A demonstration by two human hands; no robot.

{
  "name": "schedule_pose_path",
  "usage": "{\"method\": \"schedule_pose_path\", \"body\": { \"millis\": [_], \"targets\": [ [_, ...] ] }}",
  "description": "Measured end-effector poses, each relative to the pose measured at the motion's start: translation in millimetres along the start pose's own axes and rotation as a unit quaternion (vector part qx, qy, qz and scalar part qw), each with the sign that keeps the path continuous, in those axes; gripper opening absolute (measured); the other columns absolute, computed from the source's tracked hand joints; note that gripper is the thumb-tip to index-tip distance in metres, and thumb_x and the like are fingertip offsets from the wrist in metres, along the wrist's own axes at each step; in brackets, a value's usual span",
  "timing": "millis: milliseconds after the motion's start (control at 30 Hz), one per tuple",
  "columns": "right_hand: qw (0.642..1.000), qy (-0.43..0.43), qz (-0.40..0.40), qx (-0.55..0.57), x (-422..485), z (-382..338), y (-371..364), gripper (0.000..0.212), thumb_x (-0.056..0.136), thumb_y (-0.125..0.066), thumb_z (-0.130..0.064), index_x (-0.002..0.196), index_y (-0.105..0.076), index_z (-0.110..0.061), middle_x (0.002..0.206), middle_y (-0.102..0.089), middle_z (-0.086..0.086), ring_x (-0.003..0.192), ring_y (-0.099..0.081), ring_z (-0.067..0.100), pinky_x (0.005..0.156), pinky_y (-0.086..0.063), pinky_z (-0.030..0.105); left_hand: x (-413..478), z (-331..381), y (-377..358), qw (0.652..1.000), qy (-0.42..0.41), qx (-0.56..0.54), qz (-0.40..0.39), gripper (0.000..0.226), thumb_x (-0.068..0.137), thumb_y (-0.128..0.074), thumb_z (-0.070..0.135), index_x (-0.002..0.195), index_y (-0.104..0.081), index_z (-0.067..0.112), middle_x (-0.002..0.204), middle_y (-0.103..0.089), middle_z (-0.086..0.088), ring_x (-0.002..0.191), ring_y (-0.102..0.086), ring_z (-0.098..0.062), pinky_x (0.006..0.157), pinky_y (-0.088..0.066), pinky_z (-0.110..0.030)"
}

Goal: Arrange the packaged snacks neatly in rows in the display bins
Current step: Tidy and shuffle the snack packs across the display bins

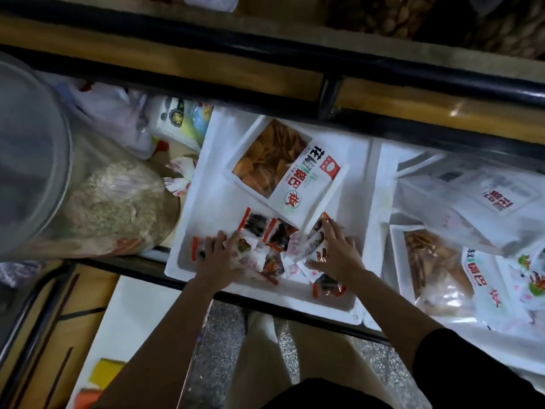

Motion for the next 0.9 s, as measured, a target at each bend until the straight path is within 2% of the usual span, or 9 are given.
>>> {"method": "schedule_pose_path", "body": {
  "millis": [67,167,300,467,533,600,667,800,900],
  "targets": [
    [1.0,-0.018,0.007,0.013,-5.1,-2.6,-7.3,0.112,0.071,-0.078,-0.041,0.149,0.0,-0.026,0.156,-0.006,0.003,0.134,-0.029,0.041,0.105,-0.031,0.052,5.5,-4.0,-0.4,1.0,-0.024,0.008,-0.001,0.088,0.086,-0.06,0.049,0.151,-0.003,0.028,0.153,-0.015,-0.01,0.139,-0.017,-0.035,0.114,-0.016,-0.05],
    [0.998,-0.051,0.03,0.013,-13.0,-7.7,-11.4,0.106,0.071,-0.079,-0.037,0.149,-0.008,-0.026,0.153,-0.013,0.007,0.128,-0.034,0.043,0.101,-0.036,0.054,7.8,-10.0,8.5,0.998,-0.017,-0.009,0.062,0.07,0.085,-0.063,0.039,0.144,-0.027,0.024,0.137,-0.036,-0.01,0.125,-0.035,-0.03,0.103,-0.033,-0.041],
    [0.996,-0.08,0.033,-0.002,-20.7,-12.6,-19.4,0.099,0.071,-0.078,-0.041,0.146,-0.016,-0.019,0.148,-0.025,0.01,0.129,-0.034,0.036,0.103,-0.035,0.05,7.4,-11.6,10.9,0.995,-0.05,-0.04,0.071,0.051,0.086,-0.061,0.042,0.126,-0.045,0.015,0.126,-0.048,-0.008,0.118,-0.041,-0.028,0.093,-0.039,-0.041],
    [0.998,-0.049,0.038,0.015,-33.6,-16.4,-31.0,0.089,0.077,-0.07,-0.044,0.148,-0.018,-0.03,0.146,-0.035,0.007,0.135,-0.027,0.029,0.109,-0.027,0.043,12.6,-1.0,17.9,0.955,-0.021,-0.296,0.02,0.08,0.07,-0.066,0.068,0.13,-0.046,0.019,0.121,-0.057,-0.004,0.11,-0.056,-0.024,0.091,-0.046,-0.046],
    [0.995,-0.058,0.047,0.061,-35.0,-18.1,-31.8,0.077,0.078,-0.072,-0.039,0.141,-0.03,-0.024,0.14,-0.044,0.007,0.129,-0.04,0.027,0.104,-0.037,0.042,21.2,6.1,12.7,0.938,-0.01,-0.347,0.018,0.095,0.058,-0.061,0.082,0.13,-0.044,0.023,0.121,-0.057,-0.004,0.108,-0.059,-0.025,0.085,-0.052,-0.05],
    [0.992,-0.081,0.044,0.091,-34.4,-19.4,-32.1,0.065,0.078,-0.073,-0.035,0.13,-0.038,-0.019,0.125,-0.058,0.008,0.112,-0.057,0.026,0.09,-0.049,0.042,17.4,19.6,20.7,0.95,-0.018,-0.31,0.012,0.087,0.07,-0.069,0.064,0.135,-0.037,0.017,0.126,-0.047,-0.009,0.116,-0.051,-0.028,0.089,-0.049,-0.044],
    [0.991,-0.095,0.027,0.093,-34.2,-21.1,-31.2,0.062,0.077,-0.073,-0.037,0.127,-0.042,-0.018,0.117,-0.062,0.007,0.103,-0.062,0.026,0.084,-0.052,0.041,18.6,26.6,22.5,0.96,-0.023,-0.277,0.021,0.076,0.078,-0.074,0.04,0.134,-0.034,0.009,0.126,-0.041,-0.014,0.115,-0.048,-0.029,0.078,-0.047,-0.028],
    [0.987,-0.117,0.016,0.104,-39.1,-17.7,-31.0,0.048,0.079,-0.071,-0.041,0.117,-0.053,-0.019,0.108,-0.067,0.003,0.097,-0.064,0.022,0.08,-0.054,0.036,21.1,29.6,22.2,0.948,-0.022,-0.317,0.016,0.062,0.079,-0.076,0.026,0.123,-0.038,0.002,0.121,-0.057,-0.016,0.107,-0.059,-0.03,0.073,-0.046,-0.028],
    [0.983,-0.127,0.042,0.126,-50.5,-14.4,-28.1,0.04,0.08,-0.07,-0.041,0.11,-0.058,-0.018,0.105,-0.068,0.002,0.092,-0.064,0.02,0.075,-0.053,0.031,14.1,30.5,28.0,0.934,-0.029,-0.354,0.036,0.043,0.085,-0.069,0.02,0.118,-0.049,0.001,0.107,-0.064,-0.011,0.087,-0.061,-0.019,0.062,-0.043,-0.012]
  ]
}}
Point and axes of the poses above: each hand's wrist, its own x-axis towards the middle knuckle, its own y-axis out of the back of the hand, z = x × y, the point moved 5 cm from there along x, towards the middle knuckle
